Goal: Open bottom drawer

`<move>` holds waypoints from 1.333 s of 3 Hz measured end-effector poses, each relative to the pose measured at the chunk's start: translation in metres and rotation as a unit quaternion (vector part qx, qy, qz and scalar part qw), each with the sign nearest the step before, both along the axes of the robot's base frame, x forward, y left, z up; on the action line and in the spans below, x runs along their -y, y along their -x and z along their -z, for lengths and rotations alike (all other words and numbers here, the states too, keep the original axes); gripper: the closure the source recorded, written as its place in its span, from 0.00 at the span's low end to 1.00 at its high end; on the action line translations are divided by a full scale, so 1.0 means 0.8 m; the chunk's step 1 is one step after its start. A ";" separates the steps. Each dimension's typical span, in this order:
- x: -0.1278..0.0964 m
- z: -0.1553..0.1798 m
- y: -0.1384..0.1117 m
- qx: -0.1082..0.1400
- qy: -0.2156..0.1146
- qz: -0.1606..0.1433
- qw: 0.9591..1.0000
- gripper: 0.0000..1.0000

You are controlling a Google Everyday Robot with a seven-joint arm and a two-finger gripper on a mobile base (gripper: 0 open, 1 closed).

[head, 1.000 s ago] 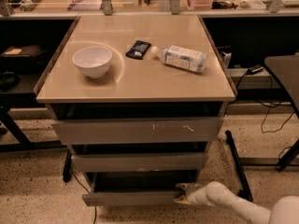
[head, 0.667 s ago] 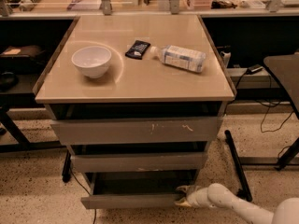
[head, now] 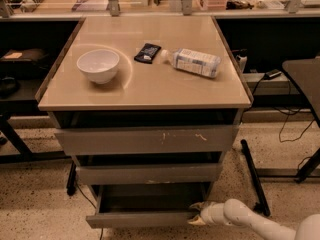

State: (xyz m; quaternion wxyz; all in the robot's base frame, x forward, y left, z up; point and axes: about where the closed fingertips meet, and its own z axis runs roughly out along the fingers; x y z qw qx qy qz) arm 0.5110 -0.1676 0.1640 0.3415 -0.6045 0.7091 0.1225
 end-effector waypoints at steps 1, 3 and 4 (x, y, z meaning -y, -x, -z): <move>-0.004 0.003 0.022 -0.011 -0.005 -0.009 1.000 0.99; -0.004 0.000 0.022 -0.011 -0.005 -0.009 1.000 0.58; -0.004 0.003 0.034 -0.020 -0.014 -0.015 1.000 0.59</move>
Offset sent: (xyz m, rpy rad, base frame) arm -0.0173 0.0033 -0.0046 0.0094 0.0220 0.0171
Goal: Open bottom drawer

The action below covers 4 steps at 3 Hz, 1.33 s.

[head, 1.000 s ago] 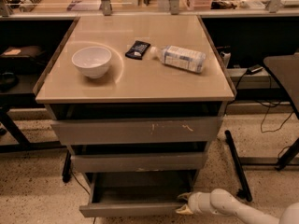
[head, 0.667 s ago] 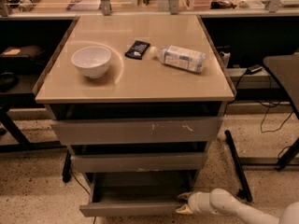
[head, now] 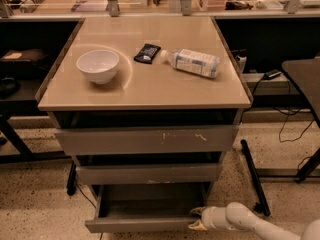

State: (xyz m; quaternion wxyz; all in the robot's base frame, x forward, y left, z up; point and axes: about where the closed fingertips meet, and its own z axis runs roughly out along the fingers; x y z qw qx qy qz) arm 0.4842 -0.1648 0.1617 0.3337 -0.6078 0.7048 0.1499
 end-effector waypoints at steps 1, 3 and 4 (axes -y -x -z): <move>0.000 -0.002 0.001 0.000 0.000 0.000 1.000 0.84; 0.005 -0.003 0.024 -0.012 -0.004 0.005 1.000 1.00; 0.008 -0.002 0.039 -0.018 -0.006 0.007 1.000 1.00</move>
Offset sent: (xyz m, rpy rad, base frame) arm -0.1921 -0.0769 -0.0548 0.0820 0.2281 -0.0975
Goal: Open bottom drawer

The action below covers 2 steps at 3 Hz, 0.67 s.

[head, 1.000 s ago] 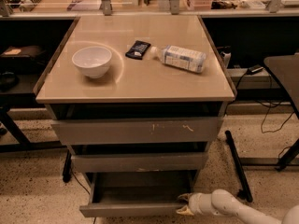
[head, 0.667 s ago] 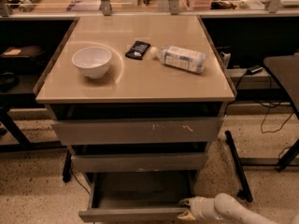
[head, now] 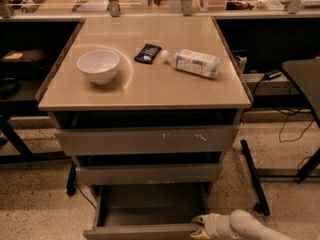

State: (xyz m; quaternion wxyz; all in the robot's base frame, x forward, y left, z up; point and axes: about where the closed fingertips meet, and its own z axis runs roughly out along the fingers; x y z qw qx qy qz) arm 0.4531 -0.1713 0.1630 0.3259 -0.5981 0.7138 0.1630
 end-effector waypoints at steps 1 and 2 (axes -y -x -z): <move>-0.003 -0.001 0.001 0.000 0.000 0.000 1.000 1.00; 0.001 0.001 0.017 -0.007 -0.002 0.002 1.000 1.00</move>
Offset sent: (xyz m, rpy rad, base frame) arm -0.2607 -0.0923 -0.0658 0.0519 0.2519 -0.0780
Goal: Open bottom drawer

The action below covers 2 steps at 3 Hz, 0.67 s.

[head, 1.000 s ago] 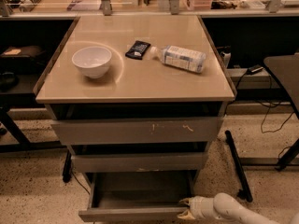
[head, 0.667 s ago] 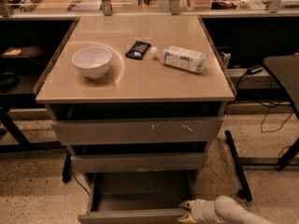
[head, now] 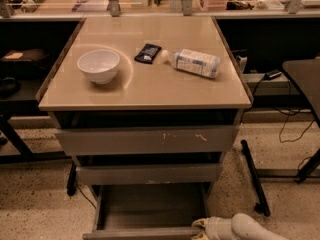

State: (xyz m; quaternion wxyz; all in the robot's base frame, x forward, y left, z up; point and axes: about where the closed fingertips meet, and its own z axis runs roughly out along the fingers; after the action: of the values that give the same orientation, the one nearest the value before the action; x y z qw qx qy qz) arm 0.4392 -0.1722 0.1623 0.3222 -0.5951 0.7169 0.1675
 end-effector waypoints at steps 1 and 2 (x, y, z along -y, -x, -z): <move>-0.003 -0.002 0.002 0.000 0.000 0.000 1.000 0.87; -0.006 -0.003 0.001 -0.002 -0.004 -0.003 1.000 0.64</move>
Offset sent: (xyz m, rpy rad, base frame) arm 0.0028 0.0044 0.0053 0.0152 0.0041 0.0103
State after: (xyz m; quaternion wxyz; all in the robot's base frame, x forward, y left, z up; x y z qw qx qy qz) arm 0.4386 -0.1672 0.1648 0.3229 -0.5956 0.7150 0.1726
